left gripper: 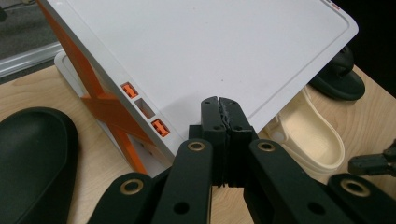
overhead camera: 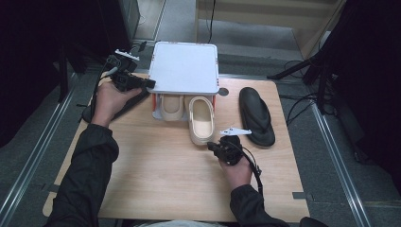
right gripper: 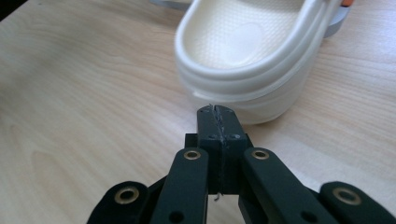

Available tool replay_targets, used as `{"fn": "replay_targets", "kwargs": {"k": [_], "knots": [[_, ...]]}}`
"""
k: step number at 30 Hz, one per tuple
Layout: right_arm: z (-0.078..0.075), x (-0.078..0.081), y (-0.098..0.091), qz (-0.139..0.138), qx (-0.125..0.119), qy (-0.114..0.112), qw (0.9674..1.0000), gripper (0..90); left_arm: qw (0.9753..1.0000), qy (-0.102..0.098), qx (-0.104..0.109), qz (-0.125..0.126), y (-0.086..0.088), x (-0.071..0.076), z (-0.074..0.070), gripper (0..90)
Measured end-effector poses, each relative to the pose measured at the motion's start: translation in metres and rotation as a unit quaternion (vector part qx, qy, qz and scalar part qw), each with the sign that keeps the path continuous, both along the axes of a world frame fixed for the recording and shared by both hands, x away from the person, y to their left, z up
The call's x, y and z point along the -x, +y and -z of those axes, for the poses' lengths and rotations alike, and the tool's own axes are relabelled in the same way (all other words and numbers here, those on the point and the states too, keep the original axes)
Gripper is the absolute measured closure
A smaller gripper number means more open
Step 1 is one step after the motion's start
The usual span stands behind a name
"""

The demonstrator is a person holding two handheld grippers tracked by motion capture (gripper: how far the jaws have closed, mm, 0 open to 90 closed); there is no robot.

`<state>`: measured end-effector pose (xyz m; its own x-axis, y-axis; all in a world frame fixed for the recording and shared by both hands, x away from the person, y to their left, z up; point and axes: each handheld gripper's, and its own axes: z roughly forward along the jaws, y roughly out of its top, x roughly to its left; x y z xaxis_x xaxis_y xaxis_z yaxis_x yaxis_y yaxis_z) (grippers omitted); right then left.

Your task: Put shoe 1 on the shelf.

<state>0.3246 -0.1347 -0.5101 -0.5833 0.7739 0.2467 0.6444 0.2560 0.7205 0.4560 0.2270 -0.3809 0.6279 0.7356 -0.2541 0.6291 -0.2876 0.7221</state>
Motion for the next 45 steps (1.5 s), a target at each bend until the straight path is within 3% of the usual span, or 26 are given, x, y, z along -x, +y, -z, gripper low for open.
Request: {"fn": "replay_targets", "kwargs": {"k": [3, 8, 21, 27, 32, 38, 40, 45], "knots": [[0.002, -0.009, 0.002, 0.001, -0.002, 0.013, 0.9999, 90.0, 1.0, 0.001, 0.002, -0.001, 0.0, 0.0, 0.0, 90.0], [0.0, -0.026, 0.011, 0.004, 0.01, 0.014, 0.9998, 90.0, 1.0, 0.001, 0.001, -0.002, 0.0, 0.0, 0.0, 90.0], [-0.001, -0.081, 0.041, 0.025, 0.012, -0.002, 0.9996, 90.0, 1.0, 0.003, 0.005, -0.003, 0.0, -0.001, 0.0, 89.9], [0.001, -0.094, 0.049, 0.032, 0.009, -0.003, 0.9994, 90.0, 1.0, 0.0, -0.005, -0.004, 0.0, 0.0, -0.001, 88.4], [0.002, -0.097, 0.05, 0.035, 0.002, -0.001, 0.9994, 90.0, 0.9999, -0.006, -0.011, -0.009, 0.0, 0.0, -0.002, 89.0], [0.001, -0.086, 0.041, 0.029, -0.021, 0.01, 0.9993, 88.3, 0.9999, -0.005, 0.001, -0.013, 0.003, -0.001, 0.0, 89.0], [-0.001, -0.079, 0.038, 0.023, -0.026, -0.002, 0.9994, 88.0, 0.9997, -0.013, 0.0, -0.023, 0.004, 0.0, 0.0, 87.3], [-0.008, -0.061, 0.029, 0.013, -0.045, -0.019, 0.9987, 84.2, 0.9993, 0.004, 0.023, -0.03, 0.012, 0.0, -0.004, 75.3]]}}
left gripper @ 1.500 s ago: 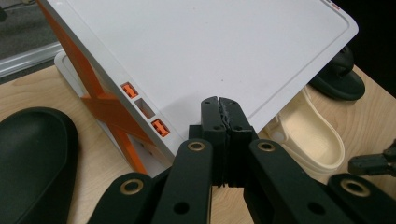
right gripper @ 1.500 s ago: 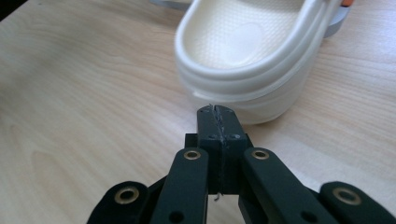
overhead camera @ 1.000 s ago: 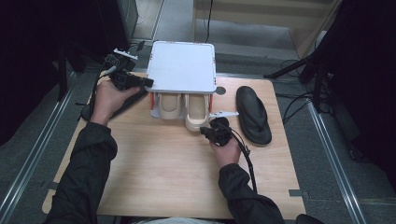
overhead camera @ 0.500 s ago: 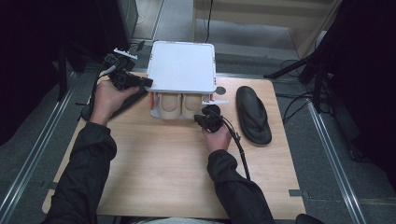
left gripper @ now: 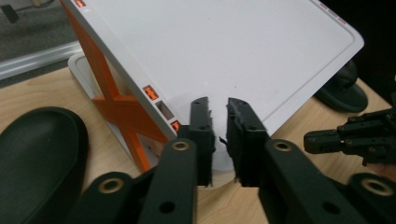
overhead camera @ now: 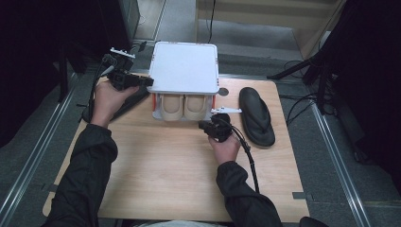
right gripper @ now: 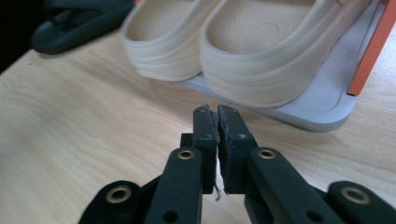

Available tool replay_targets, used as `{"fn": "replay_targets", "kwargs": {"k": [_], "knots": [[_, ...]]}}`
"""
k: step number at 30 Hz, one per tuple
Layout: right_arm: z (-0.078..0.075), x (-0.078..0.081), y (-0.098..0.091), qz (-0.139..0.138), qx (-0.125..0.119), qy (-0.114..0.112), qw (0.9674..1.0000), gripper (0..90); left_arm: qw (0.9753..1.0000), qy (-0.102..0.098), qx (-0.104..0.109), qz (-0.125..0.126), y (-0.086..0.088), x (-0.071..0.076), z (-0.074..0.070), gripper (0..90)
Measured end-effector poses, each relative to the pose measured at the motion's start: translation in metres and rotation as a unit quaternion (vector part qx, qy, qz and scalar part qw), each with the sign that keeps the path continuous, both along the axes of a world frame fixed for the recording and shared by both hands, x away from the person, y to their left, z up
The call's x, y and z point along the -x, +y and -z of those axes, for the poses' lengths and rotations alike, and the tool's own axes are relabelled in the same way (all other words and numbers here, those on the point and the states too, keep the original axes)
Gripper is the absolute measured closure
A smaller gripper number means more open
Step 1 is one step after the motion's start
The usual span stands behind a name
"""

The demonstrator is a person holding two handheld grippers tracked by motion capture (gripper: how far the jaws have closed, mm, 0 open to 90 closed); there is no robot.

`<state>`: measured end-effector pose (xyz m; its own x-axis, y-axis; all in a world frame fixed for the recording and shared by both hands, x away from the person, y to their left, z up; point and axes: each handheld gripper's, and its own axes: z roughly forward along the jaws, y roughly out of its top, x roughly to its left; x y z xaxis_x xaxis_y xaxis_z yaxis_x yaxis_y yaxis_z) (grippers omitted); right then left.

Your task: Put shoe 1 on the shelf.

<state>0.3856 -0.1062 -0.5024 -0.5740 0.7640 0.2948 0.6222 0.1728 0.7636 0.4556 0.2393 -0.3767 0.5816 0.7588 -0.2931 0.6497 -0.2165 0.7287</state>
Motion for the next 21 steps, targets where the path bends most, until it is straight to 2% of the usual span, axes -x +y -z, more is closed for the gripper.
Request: {"fn": "replay_targets", "kwargs": {"k": [2, 5, 9, 12, 16, 21], "knots": [[-0.002, 0.005, -0.004, -0.007, -0.005, 0.002, 1.0, 78.8, 1.0, -0.001, -0.001, -0.008, 0.003, 0.002, -0.003, 67.9], [-0.004, 0.012, -0.01, -0.016, -0.017, 0.004, 0.9997, 72.1, 0.9998, -0.009, -0.007, -0.014, 0.009, 0.004, -0.005, 64.4], [-0.011, 0.024, -0.016, -0.032, -0.009, -0.005, 0.9995, 70.6, 0.9995, -0.014, -0.005, -0.029, 0.017, 0.007, -0.007, 57.7], [-0.017, 0.03, -0.02, -0.045, -0.017, -0.016, 0.9987, 67.5, 0.9992, -0.011, -0.003, -0.037, 0.023, 0.009, -0.007, 54.3], [-0.024, 0.04, -0.028, -0.067, -0.015, -0.033, 0.9971, 63.5, 0.999, -0.007, -0.008, -0.044, 0.029, 0.01, -0.003, 53.2], [-0.028, 0.05, -0.039, -0.076, -0.011, -0.025, 0.9967, 60.3, 0.9982, -0.007, -0.006, -0.059, 0.04, 0.01, 0.007, 55.0]]}}
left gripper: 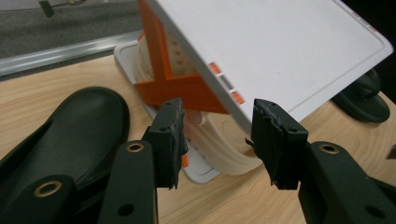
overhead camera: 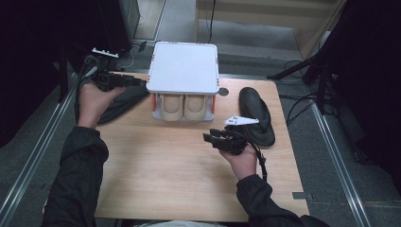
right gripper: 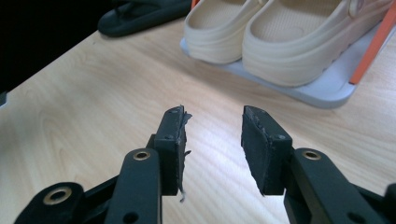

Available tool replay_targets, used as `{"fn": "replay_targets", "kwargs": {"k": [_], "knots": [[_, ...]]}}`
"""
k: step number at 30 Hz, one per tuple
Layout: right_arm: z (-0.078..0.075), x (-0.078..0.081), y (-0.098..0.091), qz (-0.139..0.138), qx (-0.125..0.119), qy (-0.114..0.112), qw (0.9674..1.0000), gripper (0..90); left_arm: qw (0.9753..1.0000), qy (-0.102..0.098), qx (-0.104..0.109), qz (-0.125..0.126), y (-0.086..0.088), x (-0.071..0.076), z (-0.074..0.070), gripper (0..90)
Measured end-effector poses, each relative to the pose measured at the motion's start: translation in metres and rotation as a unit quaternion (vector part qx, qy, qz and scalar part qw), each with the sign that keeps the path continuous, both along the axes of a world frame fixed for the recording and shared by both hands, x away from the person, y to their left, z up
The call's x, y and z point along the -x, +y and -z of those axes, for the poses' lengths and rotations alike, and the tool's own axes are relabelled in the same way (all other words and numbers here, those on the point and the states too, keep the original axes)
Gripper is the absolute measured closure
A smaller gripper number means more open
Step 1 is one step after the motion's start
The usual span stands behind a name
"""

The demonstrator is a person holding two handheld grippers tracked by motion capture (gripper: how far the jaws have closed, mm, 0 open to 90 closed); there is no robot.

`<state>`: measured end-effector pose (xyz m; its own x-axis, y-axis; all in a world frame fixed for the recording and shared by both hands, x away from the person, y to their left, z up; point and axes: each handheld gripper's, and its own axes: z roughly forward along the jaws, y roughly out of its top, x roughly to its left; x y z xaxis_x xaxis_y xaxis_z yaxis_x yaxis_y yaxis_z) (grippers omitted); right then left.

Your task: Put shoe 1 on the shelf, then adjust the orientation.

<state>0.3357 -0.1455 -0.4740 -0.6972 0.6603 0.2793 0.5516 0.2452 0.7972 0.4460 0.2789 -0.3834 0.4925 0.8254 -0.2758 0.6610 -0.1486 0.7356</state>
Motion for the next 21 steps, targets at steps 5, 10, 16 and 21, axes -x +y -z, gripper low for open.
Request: {"fn": "replay_targets", "kwargs": {"k": [5, 10, 16, 21], "knots": [[-0.003, 0.013, -0.012, 0.002, -0.003, -0.008, 1.0, 59.9, 0.9998, 0.006, -0.014, -0.009, 0.006, -0.001, 0.01, 60.9], [-0.001, 0.021, -0.015, -0.003, 0.007, -0.014, 0.9999, 59.0, 0.9997, 0.013, -0.009, -0.018, 0.009, -0.005, 0.017, 69.0], [0.0, 0.024, -0.016, 0.002, 0.003, -0.006, 1.0, 58.5, 0.9995, 0.006, 0.003, -0.031, 0.016, -0.011, 0.032, 87.6], [0.002, 0.026, -0.017, 0.005, 0.004, -0.007, 1.0, 58.6, 0.9991, 0.013, -0.006, -0.041, 0.018, -0.018, 0.048, 90.0]]}}
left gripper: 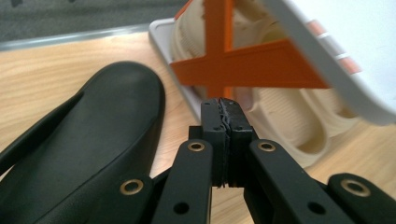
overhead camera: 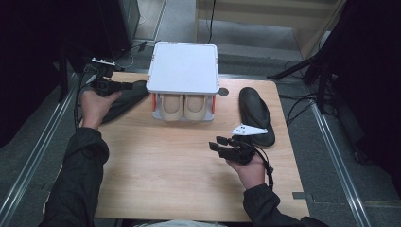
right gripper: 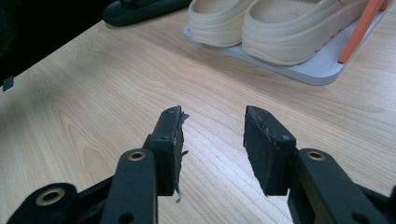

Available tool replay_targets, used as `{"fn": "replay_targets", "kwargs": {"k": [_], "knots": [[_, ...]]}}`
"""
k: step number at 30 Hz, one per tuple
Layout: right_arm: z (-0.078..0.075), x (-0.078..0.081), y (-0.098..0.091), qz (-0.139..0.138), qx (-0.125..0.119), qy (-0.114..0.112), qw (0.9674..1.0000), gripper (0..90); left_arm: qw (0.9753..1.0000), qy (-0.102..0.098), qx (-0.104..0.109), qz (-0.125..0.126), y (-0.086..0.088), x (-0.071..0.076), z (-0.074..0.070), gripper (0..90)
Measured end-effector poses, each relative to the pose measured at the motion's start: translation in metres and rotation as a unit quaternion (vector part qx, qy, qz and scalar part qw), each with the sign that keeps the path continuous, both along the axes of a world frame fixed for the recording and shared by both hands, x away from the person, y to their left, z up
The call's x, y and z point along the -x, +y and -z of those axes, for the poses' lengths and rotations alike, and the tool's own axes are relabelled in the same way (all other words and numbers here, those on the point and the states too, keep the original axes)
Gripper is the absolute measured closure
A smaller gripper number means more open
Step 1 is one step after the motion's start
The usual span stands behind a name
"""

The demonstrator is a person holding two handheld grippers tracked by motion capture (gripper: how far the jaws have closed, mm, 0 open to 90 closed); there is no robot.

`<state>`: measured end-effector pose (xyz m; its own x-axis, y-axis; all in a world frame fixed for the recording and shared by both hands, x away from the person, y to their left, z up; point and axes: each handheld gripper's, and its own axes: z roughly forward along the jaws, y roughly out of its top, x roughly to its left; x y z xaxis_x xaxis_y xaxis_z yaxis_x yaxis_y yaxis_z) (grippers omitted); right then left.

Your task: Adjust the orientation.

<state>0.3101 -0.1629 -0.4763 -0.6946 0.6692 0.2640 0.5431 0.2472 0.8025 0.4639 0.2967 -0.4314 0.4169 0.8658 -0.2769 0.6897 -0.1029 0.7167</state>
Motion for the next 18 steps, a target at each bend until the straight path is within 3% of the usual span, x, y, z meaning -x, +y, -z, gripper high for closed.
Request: {"fn": "replay_targets", "kwargs": {"k": [5, 14, 18], "knots": [[0.001, 0.002, -0.001, 0.001, 0.001, -0.001, 1.0, 58.7, 0.9998, 0.002, -0.015, -0.017, 0.0, -0.009, 0.015, 90.0], [0.004, 0.004, -0.004, 0.007, 0.006, 0.003, 1.0, 58.7, 0.9988, 0.005, -0.015, -0.046, 0.001, -0.025, 0.037, 90.0], [0.005, 0.006, -0.006, 0.016, 0.007, 0.002, 0.9998, 58.7, 0.9981, 0.009, -0.027, -0.055, 0.0, -0.031, 0.046, 90.0]]}}
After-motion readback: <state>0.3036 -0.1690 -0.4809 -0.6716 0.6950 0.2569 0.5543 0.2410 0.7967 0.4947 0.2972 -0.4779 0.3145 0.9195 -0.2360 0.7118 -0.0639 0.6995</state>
